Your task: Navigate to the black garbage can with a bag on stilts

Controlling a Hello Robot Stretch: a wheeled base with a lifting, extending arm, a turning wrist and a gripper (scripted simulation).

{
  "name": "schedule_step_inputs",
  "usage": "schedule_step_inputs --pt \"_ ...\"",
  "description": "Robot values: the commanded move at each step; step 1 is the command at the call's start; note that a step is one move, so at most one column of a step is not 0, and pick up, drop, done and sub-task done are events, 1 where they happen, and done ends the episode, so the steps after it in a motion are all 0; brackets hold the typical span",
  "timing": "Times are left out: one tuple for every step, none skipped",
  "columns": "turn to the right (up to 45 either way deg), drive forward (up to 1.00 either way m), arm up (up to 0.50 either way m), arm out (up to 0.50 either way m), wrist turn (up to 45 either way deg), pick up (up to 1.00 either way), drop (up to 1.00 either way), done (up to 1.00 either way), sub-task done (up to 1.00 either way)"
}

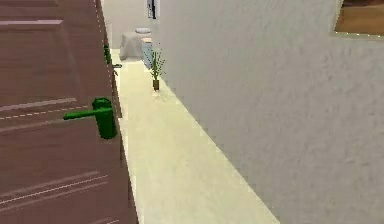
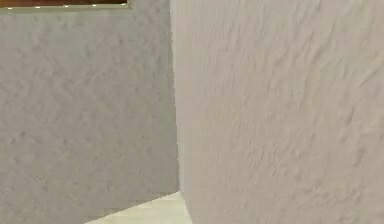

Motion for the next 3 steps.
schedule_step_inputs --pt "0.0 0.75 0.00 0.00 0.0 0.00 0.00 0.00 0.00" --pt "-18.0 0.00 0.00 0.00 0.0 0.00 0.00 0.00 0.00" --pt "0.0 0.60 0.00 0.00 0.0 0.00 0.00 0.00 0.00"
